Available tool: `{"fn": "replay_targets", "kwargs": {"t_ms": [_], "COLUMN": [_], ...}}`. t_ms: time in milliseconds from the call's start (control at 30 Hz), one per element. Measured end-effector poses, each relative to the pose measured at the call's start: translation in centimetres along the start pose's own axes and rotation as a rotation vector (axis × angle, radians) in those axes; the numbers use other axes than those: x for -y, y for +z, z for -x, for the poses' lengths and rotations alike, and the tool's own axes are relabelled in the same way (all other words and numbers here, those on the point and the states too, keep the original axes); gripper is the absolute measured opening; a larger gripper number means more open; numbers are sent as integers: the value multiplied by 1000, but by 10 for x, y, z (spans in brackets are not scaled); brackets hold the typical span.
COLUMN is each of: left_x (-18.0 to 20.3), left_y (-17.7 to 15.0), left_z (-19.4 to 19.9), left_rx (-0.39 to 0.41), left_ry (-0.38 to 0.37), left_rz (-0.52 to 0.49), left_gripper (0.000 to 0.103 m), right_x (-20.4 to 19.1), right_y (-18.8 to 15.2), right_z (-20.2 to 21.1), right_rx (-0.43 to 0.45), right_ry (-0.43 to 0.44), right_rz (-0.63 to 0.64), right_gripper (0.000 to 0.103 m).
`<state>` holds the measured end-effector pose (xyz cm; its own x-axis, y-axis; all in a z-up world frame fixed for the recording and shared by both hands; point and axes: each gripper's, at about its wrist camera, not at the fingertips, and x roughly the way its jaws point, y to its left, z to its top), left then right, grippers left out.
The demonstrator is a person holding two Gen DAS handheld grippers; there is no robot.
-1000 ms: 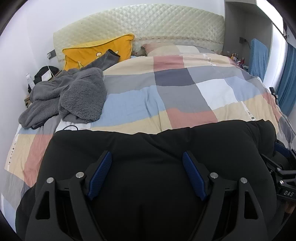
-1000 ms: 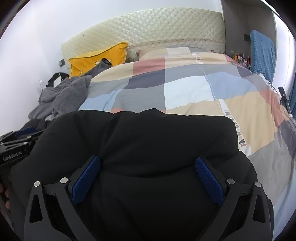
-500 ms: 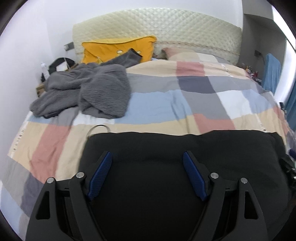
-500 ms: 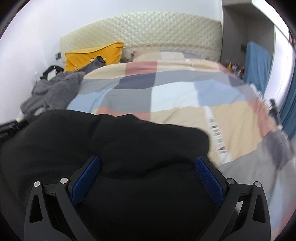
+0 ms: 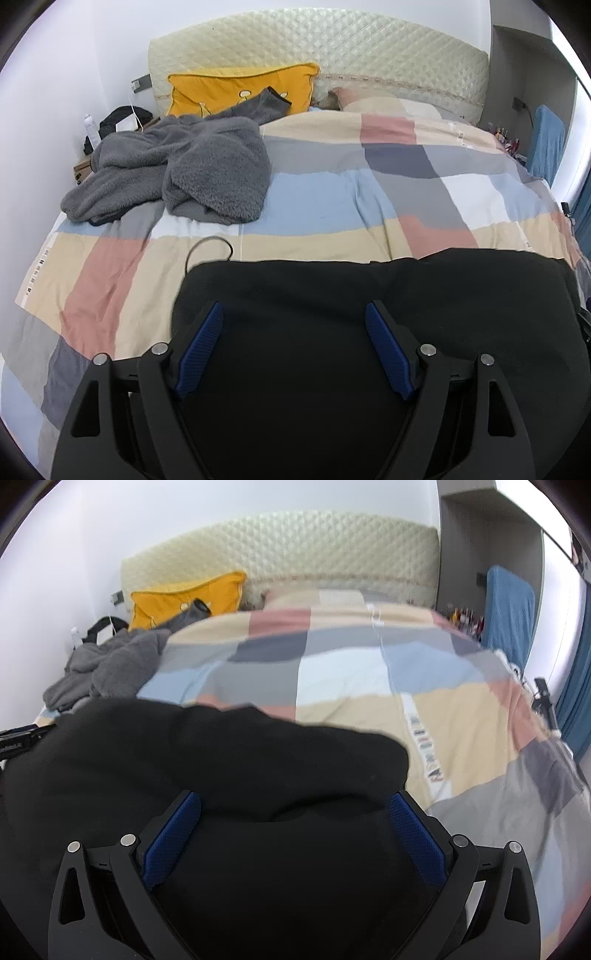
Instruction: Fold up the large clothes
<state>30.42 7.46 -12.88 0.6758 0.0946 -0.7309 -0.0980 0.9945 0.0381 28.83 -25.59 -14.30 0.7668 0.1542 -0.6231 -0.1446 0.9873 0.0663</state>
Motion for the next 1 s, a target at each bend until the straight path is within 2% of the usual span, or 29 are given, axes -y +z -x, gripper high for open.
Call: {"fn": "replay_targets", "kwargs": {"t_ms": [100,333,433,600,667,733,833,1000], "left_x": [1,4,8,4,0,-2,-3,-1], "left_y": [5,21,23,22,19,15,7,-7], "left_z": [26,142,186,239,264,285,311,340], "left_rx": [25,182,217,236,265,304,348,373], "left_ry": [-30,-143,-176,-253,-262,-248,-239,-232], "left_rz": [-5,-13,-33,-29,-29,-39,-59,-84], "left_gripper": [80,84,86,88,91,103,103,103], "right_x": [-4,-20,-32,-49,-54,-59,-63,-65], "right_y": [15,46,56,63,63,61,55,43], "right_z": [35,134,181,242,263,283,307,336], "right_rx": [68,230,308,377,402,427,453,487], "right_ry": [24,85,96,123,120,118,151,163], "right_rz": [-11,-25,-9,15,26,38,35,14], "right_gripper": [102,102,103,103,103,103,103,103]}}
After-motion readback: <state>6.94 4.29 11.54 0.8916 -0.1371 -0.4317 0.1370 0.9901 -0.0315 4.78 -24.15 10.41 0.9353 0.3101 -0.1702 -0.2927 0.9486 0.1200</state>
